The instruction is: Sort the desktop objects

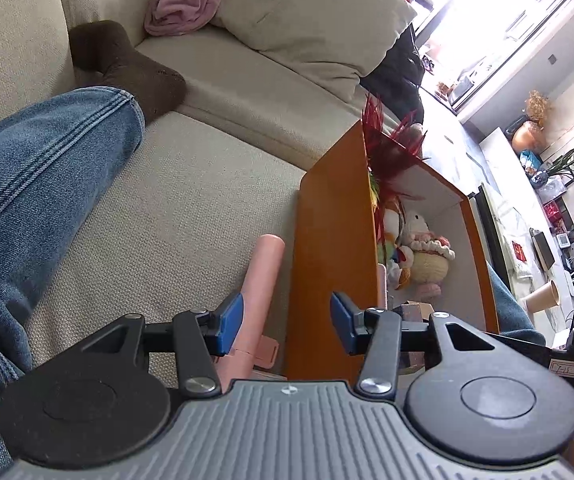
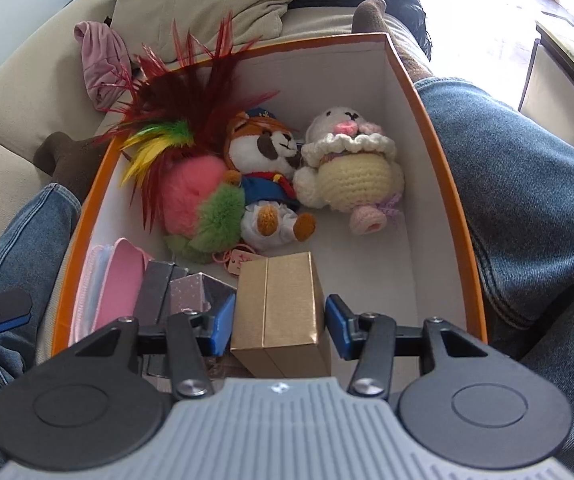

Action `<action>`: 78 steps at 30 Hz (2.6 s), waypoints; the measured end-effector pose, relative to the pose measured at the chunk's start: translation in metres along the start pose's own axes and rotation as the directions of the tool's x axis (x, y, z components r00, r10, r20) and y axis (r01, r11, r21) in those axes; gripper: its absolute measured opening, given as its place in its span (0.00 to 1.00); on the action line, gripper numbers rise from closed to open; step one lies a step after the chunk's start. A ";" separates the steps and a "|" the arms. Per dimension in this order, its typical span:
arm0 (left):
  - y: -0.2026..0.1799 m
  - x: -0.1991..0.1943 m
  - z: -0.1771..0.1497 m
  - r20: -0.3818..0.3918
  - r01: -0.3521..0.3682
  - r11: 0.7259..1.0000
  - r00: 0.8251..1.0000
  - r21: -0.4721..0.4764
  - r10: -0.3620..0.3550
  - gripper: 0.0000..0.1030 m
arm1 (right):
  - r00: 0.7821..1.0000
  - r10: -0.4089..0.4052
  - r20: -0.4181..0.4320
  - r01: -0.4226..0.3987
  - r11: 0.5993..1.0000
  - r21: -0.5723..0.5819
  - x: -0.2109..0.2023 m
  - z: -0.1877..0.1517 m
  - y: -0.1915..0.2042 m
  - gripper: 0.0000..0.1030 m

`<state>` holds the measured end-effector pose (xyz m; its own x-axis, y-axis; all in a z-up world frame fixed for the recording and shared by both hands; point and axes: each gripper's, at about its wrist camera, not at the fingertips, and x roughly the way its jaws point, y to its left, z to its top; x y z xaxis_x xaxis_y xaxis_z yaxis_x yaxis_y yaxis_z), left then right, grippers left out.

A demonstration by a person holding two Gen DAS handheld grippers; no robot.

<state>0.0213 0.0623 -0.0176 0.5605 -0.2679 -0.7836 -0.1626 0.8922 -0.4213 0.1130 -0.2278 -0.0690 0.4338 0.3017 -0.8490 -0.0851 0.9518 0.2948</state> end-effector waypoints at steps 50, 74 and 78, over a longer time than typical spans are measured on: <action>0.013 -0.013 0.006 0.016 -0.009 0.999 1.000 -0.053 0.010 0.54 | 0.938 -0.134 -0.319 -0.216 0.495 -0.842 0.030 0.012 0.017 0.42; 0.022 -0.012 -0.006 -0.003 -0.074 0.997 0.997 -0.036 0.074 0.54 | 0.882 -0.019 -0.471 -0.262 0.810 -0.524 0.020 0.031 -0.026 0.61; 0.023 -0.012 -0.007 -0.008 -0.079 0.996 0.997 -0.039 0.079 0.54 | 0.896 -0.003 -0.445 -0.244 0.833 -0.497 0.019 0.036 -0.035 0.52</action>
<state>0.0055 0.0834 -0.0208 0.5395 -0.1996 -0.8180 -0.2383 0.8956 -0.3757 0.1564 -0.2574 -0.0798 -0.0101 0.2922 -0.9563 -0.6220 0.7470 0.2348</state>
